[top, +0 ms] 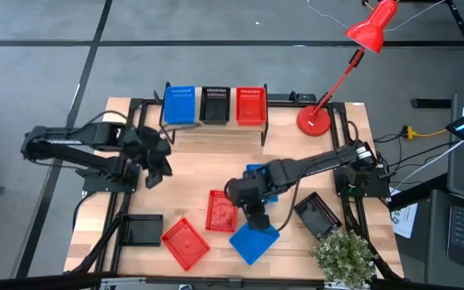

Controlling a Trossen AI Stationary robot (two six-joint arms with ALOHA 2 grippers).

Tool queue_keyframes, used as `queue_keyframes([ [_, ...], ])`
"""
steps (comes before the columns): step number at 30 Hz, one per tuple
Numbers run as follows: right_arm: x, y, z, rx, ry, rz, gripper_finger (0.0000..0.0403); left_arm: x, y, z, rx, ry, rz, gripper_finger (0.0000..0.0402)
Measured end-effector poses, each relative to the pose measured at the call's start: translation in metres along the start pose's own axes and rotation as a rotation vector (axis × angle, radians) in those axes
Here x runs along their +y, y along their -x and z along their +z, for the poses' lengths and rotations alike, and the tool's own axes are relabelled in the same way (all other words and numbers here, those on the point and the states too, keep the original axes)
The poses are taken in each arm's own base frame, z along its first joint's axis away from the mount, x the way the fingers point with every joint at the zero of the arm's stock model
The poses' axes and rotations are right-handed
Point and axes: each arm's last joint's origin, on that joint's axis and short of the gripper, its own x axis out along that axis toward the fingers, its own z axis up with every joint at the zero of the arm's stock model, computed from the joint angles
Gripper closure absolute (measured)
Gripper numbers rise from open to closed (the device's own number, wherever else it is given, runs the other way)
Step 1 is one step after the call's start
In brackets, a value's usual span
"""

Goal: Stack baskets on shelf by color
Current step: Stack the right red bin on top of the red bin on the shelf

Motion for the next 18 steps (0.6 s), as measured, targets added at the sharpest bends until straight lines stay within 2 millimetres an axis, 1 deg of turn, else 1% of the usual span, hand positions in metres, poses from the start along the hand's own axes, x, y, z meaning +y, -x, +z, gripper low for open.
queue_keyframes([
  [5,0.01,-0.026,0.011,-0.214,-0.061,0.038,0.0285,-0.025,-0.005,-0.007,-0.034,-0.082,-0.098,0.0335],
  [9,0.023,-0.045,0.012,-0.351,-0.047,0.021,0.0286,-0.037,-0.009,-0.014,-0.056,-0.141,-0.061,0.0335],
  [13,0.04,-0.058,0.009,-0.412,-0.023,-0.042,0.0296,-0.044,-0.011,-0.019,-0.078,-0.147,-0.016,0.0335],
  [16,0.054,-0.076,0.01,-0.41,0.019,-0.054,0.0305,-0.047,-0.012,-0.02,-0.096,-0.163,0.009,0.0335],
  [18,0.06,-0.089,0.01,-0.383,0.05,-0.061,0.0309,-0.047,-0.014,-0.02,-0.111,-0.164,0.038,0.0335],
])
